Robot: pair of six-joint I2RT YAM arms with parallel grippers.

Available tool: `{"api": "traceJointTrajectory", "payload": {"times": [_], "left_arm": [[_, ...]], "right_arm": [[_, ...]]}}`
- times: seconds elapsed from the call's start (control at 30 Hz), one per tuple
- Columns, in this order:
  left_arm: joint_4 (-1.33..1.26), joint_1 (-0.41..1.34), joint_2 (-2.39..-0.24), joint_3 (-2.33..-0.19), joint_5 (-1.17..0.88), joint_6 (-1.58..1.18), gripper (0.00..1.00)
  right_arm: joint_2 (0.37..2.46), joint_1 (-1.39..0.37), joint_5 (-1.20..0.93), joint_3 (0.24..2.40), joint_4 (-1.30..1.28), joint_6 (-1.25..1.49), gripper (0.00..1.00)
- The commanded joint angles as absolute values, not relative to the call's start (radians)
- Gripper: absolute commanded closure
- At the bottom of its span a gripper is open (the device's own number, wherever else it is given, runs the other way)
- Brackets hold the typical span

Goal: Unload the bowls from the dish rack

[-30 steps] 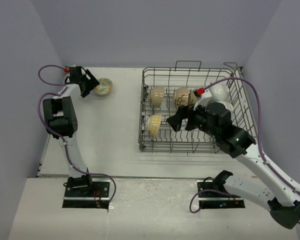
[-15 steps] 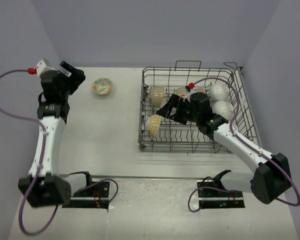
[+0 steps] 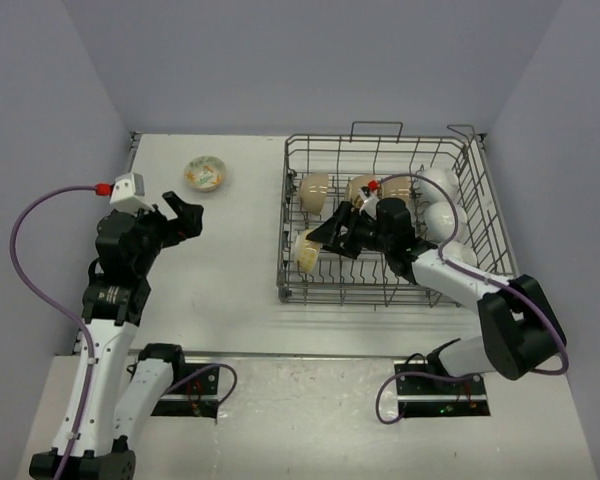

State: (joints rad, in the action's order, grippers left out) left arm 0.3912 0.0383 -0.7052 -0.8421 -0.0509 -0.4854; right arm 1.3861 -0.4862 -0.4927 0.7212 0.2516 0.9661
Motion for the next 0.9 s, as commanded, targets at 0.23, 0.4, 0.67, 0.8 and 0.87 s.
{"api": "traceJointTrajectory", "payload": {"times": [0.23,0.4,0.67,0.8,0.87], "left_arm": [[0.402,0.084,-0.635,-0.812,-0.006,-0.376,0.00],[0.397,0.086,-0.635,-0.792,-0.005,-0.373,0.00],[0.391,0.097,-0.637,-0.785,-0.005,-0.370,0.00],[0.384,0.098,-0.638,-0.781,-0.012,-0.370,0.00],[0.385,0.098,-0.638,-0.781,-0.015,-0.370,0.00]], "right_arm": [[1.526,-0.476,-0.683,0.742,0.499,0.963,0.28],[1.563,-0.469,-0.742,0.744,0.569,0.972,0.37],[1.614,-0.462,-0.798,0.761,0.649,0.989,0.46],[1.606,-0.459,-0.811,0.758,0.672,0.997,0.50],[1.611,-0.456,-0.822,0.758,0.684,0.999,0.53]]}}
